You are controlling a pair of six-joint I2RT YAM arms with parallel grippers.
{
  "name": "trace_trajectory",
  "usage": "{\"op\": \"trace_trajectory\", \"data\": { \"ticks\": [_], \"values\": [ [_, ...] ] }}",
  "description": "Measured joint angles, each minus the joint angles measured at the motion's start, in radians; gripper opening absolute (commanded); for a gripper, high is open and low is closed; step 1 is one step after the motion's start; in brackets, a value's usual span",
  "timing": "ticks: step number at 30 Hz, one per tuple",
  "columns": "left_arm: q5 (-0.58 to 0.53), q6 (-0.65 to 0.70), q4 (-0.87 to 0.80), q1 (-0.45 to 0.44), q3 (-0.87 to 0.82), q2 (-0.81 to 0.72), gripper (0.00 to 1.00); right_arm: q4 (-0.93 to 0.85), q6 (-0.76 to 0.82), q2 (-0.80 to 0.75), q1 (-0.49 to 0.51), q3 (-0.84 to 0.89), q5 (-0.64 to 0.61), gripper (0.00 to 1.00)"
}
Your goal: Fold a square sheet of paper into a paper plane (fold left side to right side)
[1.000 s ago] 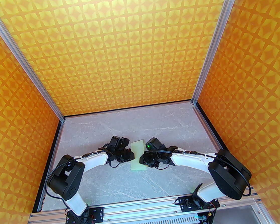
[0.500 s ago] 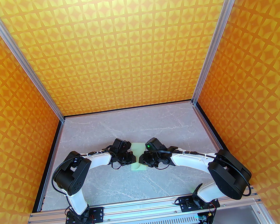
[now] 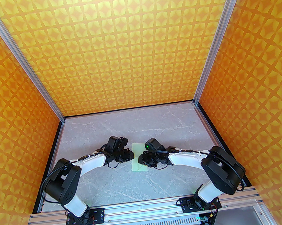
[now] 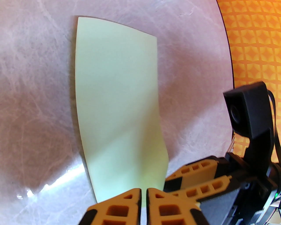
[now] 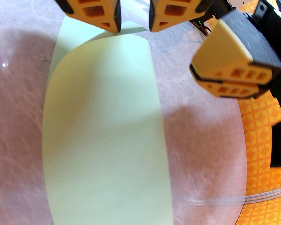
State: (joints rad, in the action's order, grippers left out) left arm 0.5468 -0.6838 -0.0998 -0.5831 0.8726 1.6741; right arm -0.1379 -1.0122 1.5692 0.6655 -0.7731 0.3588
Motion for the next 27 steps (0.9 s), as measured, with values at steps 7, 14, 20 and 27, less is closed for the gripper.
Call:
{"op": "trace_trajectory", "data": {
  "ticks": [7,14,20,27],
  "values": [
    [0.000,0.000,0.001,0.000,-0.066,-0.014,0.23,-0.001,0.021,0.040,0.000,-0.046,-0.023,0.27],
    [0.000,0.000,0.011,-0.002,-0.101,-0.039,0.35,-0.007,0.045,0.083,0.000,-0.088,-0.045,0.26],
    [0.000,0.005,0.021,-0.014,-0.103,-0.039,0.42,-0.008,0.053,0.109,-0.005,-0.105,-0.050,0.24],
    [0.000,0.018,0.027,-0.040,-0.097,-0.003,0.46,-0.008,0.057,0.114,-0.007,-0.109,-0.053,0.24]
  ]
}}
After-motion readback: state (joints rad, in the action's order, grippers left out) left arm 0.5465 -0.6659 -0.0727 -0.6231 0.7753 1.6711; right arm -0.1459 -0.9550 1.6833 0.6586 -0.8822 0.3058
